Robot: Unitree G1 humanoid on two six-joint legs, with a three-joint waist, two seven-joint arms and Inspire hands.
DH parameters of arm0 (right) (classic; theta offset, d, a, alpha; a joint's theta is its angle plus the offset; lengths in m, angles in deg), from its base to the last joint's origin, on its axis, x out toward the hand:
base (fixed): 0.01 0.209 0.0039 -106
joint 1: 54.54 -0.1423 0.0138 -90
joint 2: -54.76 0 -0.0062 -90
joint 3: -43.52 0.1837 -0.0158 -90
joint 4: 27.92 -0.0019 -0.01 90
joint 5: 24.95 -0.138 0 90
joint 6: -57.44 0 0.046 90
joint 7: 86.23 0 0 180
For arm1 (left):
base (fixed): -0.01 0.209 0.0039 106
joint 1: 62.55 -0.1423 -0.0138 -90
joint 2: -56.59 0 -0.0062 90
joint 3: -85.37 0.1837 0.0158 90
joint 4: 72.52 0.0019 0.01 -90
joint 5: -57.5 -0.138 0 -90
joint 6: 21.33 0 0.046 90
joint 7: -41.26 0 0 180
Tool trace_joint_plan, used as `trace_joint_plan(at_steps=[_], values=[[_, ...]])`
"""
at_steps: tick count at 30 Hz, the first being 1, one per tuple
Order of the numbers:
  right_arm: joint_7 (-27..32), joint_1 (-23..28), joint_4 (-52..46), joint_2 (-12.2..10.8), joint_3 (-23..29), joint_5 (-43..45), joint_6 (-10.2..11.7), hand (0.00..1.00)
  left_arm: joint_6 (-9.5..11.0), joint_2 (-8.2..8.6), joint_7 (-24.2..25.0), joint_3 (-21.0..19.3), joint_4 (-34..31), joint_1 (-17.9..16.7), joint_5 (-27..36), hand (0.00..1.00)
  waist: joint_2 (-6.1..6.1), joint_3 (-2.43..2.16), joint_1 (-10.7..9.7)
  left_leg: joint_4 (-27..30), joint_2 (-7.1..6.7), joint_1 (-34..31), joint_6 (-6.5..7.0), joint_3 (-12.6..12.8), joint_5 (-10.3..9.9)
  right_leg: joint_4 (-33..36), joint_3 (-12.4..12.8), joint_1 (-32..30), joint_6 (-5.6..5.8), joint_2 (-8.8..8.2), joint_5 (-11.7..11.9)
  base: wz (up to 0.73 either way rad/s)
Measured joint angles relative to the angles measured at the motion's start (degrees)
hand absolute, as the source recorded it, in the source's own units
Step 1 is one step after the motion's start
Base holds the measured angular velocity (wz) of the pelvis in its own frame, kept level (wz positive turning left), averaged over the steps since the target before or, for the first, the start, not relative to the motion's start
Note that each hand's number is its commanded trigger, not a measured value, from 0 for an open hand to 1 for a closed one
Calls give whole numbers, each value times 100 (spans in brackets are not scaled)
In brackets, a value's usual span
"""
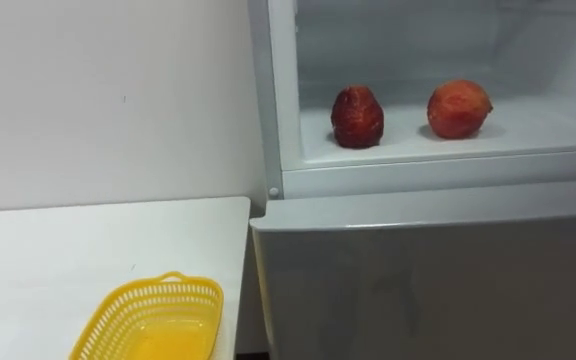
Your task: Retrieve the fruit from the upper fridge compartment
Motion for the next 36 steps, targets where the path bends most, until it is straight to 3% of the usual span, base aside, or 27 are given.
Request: trace_joint_plan(at_steps=[4,7,8,11,13,15,19,23,27,30,32,36], values=[[-53,25,6,-68,0,-18,-46,0,-17,169,-112,195,1185,-20,717,0,-2,-15,-17,-31,-5,40,0,-19,0,15,-12,15,-1,17,0,-1],[-116,-7,-6,-90,1,37,-94,0,-21,202,-104,442,2085,-75,1183,0,-27,-14,-33,-37,-4,47,0,-26,0,20,-6,31,-4,25,-4,0],[-116,-10,-7,-120,-15,38,-126,0,-33,209,-85,618,2437,-80,1362,0,-73,6,-33,-38,0,44,0,-32,0,20,-28,42,-2,9,-5,4],[-124,-1,-5,-188,-28,66,-232,0,-53,221,161,1072,3336,-125,1432,0,-80,-14,-15,-58,2,28,3,-29,-3,22,5,16,0,9,-6,0],[-160,-5,-3,-192,-28,64,-244,0,-171,245,370,1226,3751,-180,1429,0,-94,-36,-22,-63,3,33,3,-27,-3,21,5,30,1,9,-5,-2],[-184,-14,0,-192,-2,55,-243,0,-226,256,618,1288,4216,-164,1315,0,-119,-29,-29,-73,6,66,3,-34,-3,3,-9,66,1,12,-5,2],[-196,-58,10,-190,-27,60,-241,0,-318,255,1077,1610,5090,-164,775,0,-145,-24,-91,-68,4,71,3,-43,-4,-6,-26,85,1,6,-5,3],[-251,-121,67,-201,-161,61,-256,0,-654,335,1606,1758,5736,-76,364,0,-170,-23,-192,-64,3,68,4,-35,-4,-6,-22,95,1,6,-6,0],[-352,-146,71,-205,-181,112,-382,0,-875,417,2004,1784,5891,-29,-622,0,-214,-22,-231,-71,10,70,4,14,-4,6,12,76,1,9,-6,-3],[-457,-174,70,-210,-288,184,-448,0,-1025,383,2287,2200,5918,6,-1605,0,-276,-22,-350,-72,4,66,4,44,-4,1,23,70,1,12,-6,-2],[-497,-174,67,-228,-524,178,-477,0,-1155,393,2550,2547,5931,214,-2206,0,-319,-16,-364,-73,10,66,4,85,-4,9,68,53,1,15,-6,-9],[-576,-198,53,-280,-697,189,-495,0,-1173,419,2825,2825,5950,443,-2554,0,-371,-16,-402,-96,26,69,4,160,-4,20,149,10,3,27,-3,-12]])
